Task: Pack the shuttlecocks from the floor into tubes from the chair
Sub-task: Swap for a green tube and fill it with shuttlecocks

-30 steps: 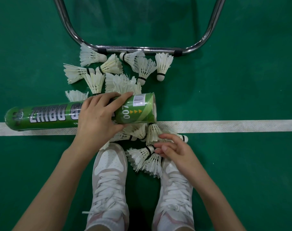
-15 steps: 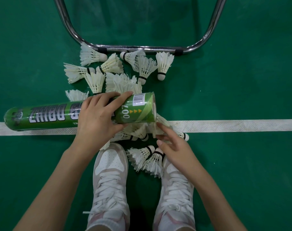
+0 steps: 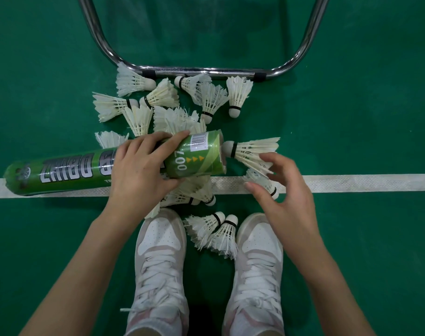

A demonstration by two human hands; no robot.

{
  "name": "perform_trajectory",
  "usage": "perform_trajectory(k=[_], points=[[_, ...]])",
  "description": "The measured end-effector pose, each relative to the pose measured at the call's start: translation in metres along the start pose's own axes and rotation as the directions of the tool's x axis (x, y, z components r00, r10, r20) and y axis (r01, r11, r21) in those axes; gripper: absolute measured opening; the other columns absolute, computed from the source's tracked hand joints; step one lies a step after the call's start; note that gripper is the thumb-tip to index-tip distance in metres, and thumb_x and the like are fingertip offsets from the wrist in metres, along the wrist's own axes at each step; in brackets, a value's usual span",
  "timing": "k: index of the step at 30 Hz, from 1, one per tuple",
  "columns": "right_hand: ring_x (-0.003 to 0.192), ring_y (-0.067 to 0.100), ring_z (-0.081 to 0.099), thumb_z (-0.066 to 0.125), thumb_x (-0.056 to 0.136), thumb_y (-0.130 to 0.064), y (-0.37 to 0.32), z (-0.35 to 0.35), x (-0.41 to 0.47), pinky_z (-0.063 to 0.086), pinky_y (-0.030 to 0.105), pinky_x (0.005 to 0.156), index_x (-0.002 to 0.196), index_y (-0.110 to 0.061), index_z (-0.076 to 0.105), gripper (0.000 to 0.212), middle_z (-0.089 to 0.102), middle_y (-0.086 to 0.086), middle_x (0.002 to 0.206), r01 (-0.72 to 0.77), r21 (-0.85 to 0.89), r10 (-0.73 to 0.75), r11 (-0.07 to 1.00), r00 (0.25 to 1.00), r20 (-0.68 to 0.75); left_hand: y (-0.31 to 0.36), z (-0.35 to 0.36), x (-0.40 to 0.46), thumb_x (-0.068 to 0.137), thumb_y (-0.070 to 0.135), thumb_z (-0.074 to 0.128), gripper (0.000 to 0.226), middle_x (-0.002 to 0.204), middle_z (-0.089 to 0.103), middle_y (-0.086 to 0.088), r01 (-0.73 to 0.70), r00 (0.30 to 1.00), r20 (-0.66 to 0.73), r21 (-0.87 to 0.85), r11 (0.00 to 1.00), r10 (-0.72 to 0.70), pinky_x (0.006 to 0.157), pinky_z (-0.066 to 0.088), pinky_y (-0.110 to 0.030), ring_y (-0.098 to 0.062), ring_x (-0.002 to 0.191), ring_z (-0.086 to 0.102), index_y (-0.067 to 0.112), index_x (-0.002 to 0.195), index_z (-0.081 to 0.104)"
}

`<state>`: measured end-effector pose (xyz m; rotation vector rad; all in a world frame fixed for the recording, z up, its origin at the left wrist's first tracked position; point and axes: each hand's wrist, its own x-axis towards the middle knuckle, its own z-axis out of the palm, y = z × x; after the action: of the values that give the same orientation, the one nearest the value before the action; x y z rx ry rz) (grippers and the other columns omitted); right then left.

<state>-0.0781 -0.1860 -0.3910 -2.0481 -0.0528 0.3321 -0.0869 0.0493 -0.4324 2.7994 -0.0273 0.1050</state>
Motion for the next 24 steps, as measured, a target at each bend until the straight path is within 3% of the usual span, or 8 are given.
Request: perform_trajectory(k=[7,12,17,24], points=[[0.108,-0.008,0.047,0.076,0.073,-0.028,-0.009,0.014,0.002,0.037,0.012,0.089,0.102,-0.047,0.049,0.044,0.054,-0.028,0.109,-0.049,0.165,0.042,0.985,0.998,0.045,0.007,-0.002,0.002,0.068,0.038,0.073,0.074,0.12,0.058,-0.007,-0.009,1.0,0.005,-0.014,1.0,0.009,0.093,0.033,-0.042,-0.03,0.108,0.052,0.029,0.136,0.045],[0.104,0.0,0.053,0.081,0.068,-0.015,-0.014,0.035,0.005,0.043,0.02,0.092,0.106,-0.044,0.043,0.061,0.053,-0.028,0.106,-0.024,0.283,0.042,0.959,0.997,-0.059,0.02,0.001,0.003,0.062,0.031,0.081,0.081,0.118,0.059,-0.007,-0.029,1.0,-0.01,0.008,1.0,0.029,0.092,0.035,-0.046,-0.032,0.106,0.054,0.03,0.135,0.044],[0.099,0.007,0.058,0.078,0.069,-0.005,-0.021,0.048,0.008,0.046,0.019,0.087,0.114,-0.045,0.03,0.078,0.052,-0.003,0.11,-0.016,0.393,0.096,0.919,0.979,-0.183,0.027,0.003,0.002,0.062,0.03,0.081,0.082,0.118,0.059,-0.007,-0.019,0.999,-0.037,0.038,0.999,0.021,0.091,0.035,-0.045,-0.032,0.105,0.054,0.031,0.135,0.043],[0.087,0.022,0.065,0.073,0.071,0.006,-0.018,0.045,0.014,0.054,0.036,0.084,0.114,-0.04,0.032,0.075,0.062,0.019,0.096,-0.099,0.542,0.194,0.835,0.973,-0.121,0.028,0.003,0.0,0.062,0.031,0.081,0.084,0.119,0.059,-0.006,-0.031,0.999,-0.029,0.033,0.999,0.032,0.092,0.034,-0.044,-0.031,0.107,0.054,0.032,0.136,0.042]])
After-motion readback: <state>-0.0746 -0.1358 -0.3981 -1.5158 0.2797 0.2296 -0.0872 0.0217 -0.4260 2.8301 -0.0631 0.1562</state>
